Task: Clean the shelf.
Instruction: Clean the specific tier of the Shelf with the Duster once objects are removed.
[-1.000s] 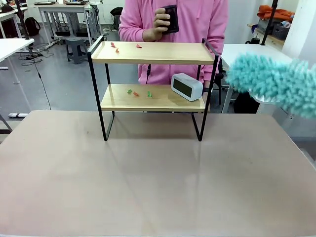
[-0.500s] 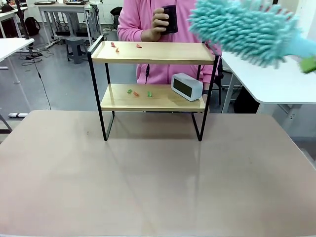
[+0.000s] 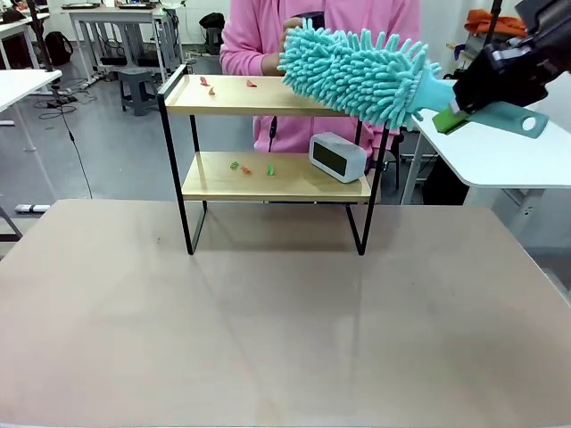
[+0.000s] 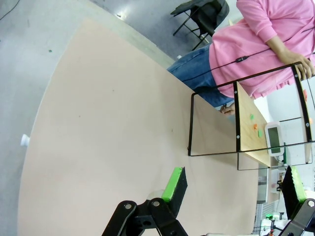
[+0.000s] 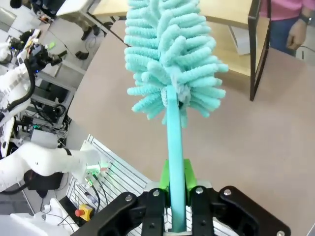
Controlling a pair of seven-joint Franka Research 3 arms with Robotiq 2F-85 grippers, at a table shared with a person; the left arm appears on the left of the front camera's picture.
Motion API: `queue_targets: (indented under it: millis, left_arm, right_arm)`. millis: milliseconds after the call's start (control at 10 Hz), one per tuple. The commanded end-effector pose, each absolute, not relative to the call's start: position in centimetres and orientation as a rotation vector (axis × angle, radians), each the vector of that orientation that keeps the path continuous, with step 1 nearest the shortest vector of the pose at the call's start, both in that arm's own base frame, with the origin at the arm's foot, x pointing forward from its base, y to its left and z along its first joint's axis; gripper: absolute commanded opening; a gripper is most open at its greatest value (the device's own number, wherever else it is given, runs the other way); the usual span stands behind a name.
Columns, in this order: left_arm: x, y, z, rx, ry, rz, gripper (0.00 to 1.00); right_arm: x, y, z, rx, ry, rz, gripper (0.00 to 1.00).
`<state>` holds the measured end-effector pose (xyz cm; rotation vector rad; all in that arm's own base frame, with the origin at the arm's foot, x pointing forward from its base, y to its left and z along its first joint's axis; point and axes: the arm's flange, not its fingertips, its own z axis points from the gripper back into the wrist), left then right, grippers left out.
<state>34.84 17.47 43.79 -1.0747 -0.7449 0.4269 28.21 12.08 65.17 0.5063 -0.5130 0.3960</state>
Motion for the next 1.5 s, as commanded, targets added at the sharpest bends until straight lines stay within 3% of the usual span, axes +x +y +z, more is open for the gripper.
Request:
queue_targets:
  millis: [0, 100, 300, 500, 900, 1400]
  left_arm:
    - [34.8, 17.4, 44.0, -1.088, -0.743, 0.432, 1.0]
    - [34.8, 17.4, 44.0, -1.088, -0.743, 0.432, 1.0]
    - [34.8, 17.4, 44.0, -1.088, -0.743, 0.432, 1.0]
    - [34.8, 17.4, 44.0, -1.088, -0.743, 0.432, 1.0]
    - [34.8, 17.4, 44.0, -1.088, -0.743, 0.432, 1.0]
    - [34.8, 17.4, 44.0, -1.088, -0.743, 0.432, 1.0]
  right_arm:
    - [26.3, 11.2, 65.9, 0.506, -0.52, 0.424, 0.05]
    - [28.2, 12.1, 65.2, 0.506, -0.513, 0.396, 0.11]
    - [26.2, 10.1, 65.5, 0.425, -0.608, 0.229, 0.11]
    - [29.9, 12.1, 67.5, 0.453, -0.654, 0.208, 0.11]
    - [37.9, 18.6, 68.3, 0.398, -0.551, 0.225, 0.11]
    - [41.2, 23.6, 66.8, 0.37, -0.516, 0.226, 0.11]
